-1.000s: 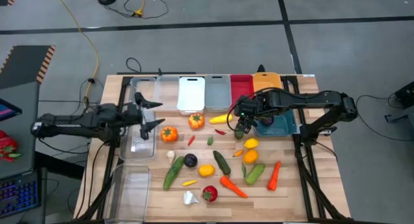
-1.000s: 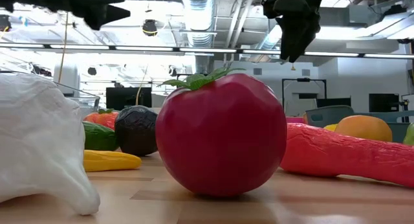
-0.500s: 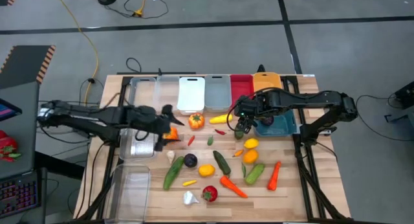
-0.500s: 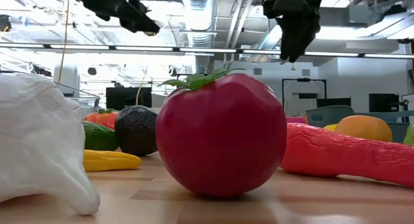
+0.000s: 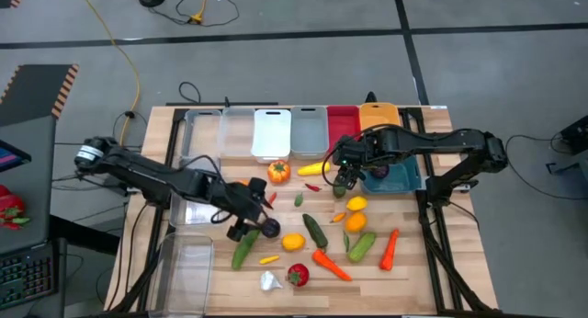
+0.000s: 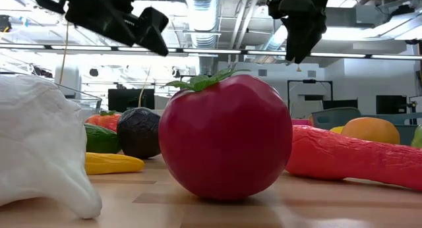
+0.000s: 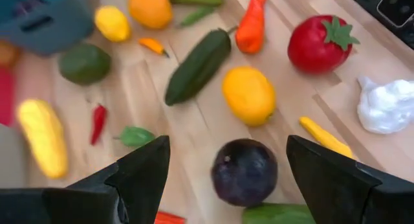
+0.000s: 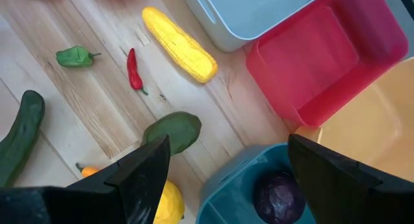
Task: Sort produce into baskets
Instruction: Put the plum into the blue bin
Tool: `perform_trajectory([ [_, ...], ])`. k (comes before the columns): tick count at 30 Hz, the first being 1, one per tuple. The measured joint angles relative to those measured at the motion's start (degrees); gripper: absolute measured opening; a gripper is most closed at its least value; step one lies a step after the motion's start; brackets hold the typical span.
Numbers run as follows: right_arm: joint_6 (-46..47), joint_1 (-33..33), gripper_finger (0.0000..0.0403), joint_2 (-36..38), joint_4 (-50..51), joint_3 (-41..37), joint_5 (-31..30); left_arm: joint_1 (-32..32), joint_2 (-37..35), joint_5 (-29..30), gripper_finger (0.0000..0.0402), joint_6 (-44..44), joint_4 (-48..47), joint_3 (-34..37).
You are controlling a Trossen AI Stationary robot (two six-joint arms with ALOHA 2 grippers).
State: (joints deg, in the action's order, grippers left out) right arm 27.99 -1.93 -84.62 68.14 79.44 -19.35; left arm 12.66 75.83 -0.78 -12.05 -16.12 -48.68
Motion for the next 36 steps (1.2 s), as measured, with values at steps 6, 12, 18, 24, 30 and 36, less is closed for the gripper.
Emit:
perform_trajectory([
  [6,0.0,0.0,0.0337,0.0,0.0,0.0,0.0,1.2,5.6,0.1,0.0297,2.7,0.1,0.0],
  [12,0.0,0.0,0.0337,0.0,0.0,0.0,0.0,2.0,11.0,0.1,0.0297,2.1,0.6,0.0],
  [18,0.0,0.0,0.0337,0.0,0.0,0.0,0.0,2.1,15.1,0.1,0.0297,2.0,0.6,0.0],
  [24,0.0,0.0,0.0337,0.0,0.0,0.0,0.0,2.1,17.9,1.5,0.0297,2.0,1.5,0.0],
  [30,0.0,0.0,0.0337,0.0,0.0,0.0,0.0,2.1,18.0,1.6,0.0297,2.1,3.6,0.0],
  [36,0.0,0.0,0.0337,0.0,0.0,0.0,0.0,2.0,18.0,1.6,0.0297,1.8,4.3,0.0],
])
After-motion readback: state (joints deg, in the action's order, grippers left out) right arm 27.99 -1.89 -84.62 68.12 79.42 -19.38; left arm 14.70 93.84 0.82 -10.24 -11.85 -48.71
